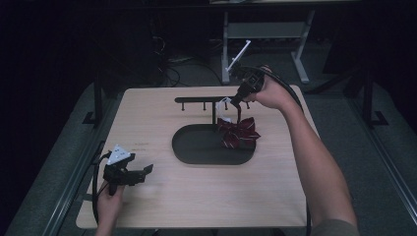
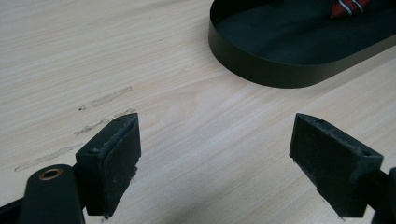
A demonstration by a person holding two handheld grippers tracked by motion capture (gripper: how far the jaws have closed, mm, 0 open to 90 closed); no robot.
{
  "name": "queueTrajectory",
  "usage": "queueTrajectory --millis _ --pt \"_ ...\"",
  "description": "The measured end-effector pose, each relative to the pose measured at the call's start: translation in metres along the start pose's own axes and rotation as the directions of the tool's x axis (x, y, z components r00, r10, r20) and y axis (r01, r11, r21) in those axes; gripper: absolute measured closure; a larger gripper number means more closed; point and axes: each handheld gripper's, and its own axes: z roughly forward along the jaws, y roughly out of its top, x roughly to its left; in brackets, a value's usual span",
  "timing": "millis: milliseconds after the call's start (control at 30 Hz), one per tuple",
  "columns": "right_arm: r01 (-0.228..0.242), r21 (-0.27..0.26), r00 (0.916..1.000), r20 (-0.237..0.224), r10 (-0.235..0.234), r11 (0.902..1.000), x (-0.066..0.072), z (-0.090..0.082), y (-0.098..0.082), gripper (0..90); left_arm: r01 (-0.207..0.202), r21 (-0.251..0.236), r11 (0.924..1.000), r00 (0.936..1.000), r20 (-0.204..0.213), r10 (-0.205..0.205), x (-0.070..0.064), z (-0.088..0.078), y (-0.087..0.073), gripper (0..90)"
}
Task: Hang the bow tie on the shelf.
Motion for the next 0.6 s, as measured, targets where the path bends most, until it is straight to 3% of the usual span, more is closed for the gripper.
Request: queueTrajectory --millis 600 --pt "-0.018 0.012 0.9997 0.014 0.018 0.9998 -0.0054 0.0096 0.0030 84.6 0.000 0.000 1.0000 1.0000 0.003 0.000 0.0003 0.0006 -0.0001 16.3"
